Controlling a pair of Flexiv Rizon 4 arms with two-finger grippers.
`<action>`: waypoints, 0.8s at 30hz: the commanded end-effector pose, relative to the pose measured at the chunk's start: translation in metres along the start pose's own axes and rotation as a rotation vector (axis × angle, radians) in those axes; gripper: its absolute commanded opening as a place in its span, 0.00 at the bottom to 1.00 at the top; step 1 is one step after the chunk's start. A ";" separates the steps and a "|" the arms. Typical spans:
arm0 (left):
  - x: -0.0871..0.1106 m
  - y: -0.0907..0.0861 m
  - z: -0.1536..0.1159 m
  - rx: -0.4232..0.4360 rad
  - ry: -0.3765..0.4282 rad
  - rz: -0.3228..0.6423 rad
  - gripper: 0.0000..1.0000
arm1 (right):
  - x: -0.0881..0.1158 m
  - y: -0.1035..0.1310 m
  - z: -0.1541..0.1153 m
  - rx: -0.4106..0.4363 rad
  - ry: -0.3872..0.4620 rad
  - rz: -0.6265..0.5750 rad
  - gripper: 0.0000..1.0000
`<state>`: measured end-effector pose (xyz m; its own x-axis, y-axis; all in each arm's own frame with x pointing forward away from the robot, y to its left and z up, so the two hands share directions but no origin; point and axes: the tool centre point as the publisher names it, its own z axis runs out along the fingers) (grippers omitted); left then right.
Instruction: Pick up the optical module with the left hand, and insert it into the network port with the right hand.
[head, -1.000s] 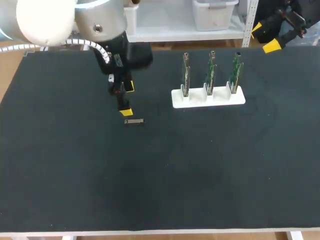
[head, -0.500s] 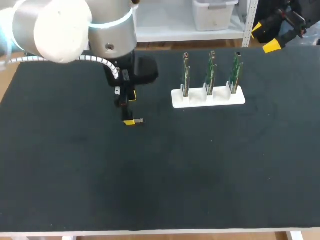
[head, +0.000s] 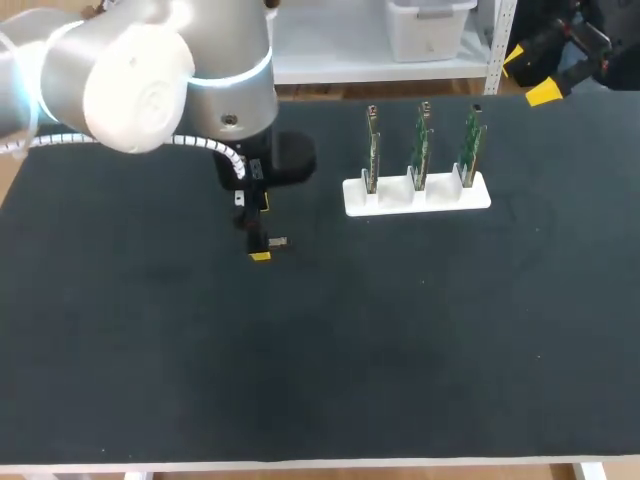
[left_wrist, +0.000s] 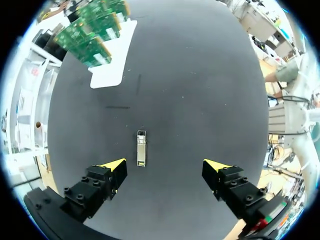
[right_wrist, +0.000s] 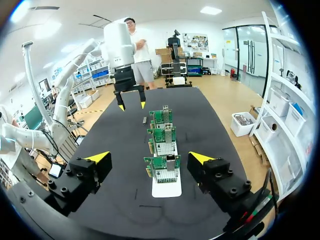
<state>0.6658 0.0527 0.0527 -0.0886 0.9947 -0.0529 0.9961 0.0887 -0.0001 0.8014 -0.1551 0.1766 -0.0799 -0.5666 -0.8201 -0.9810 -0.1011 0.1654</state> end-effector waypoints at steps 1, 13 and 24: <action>0.003 0.000 0.008 -0.010 -0.006 -0.009 1.00 | -0.001 -0.007 -0.003 -0.601 0.001 0.000 1.00; 0.002 0.006 0.033 -0.012 0.001 0.005 1.00 | -0.001 -0.007 -0.003 -0.601 0.001 0.000 1.00; 0.000 0.019 0.042 -0.023 0.022 0.005 1.00 | -0.001 -0.007 -0.003 -0.601 0.001 0.000 1.00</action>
<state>0.6794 0.0553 0.0130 -0.0821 0.9958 -0.0400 0.9960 0.0834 0.0318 0.8014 -0.1551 0.1766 -0.0799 -0.5666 -0.8201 -0.9810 -0.1011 0.1654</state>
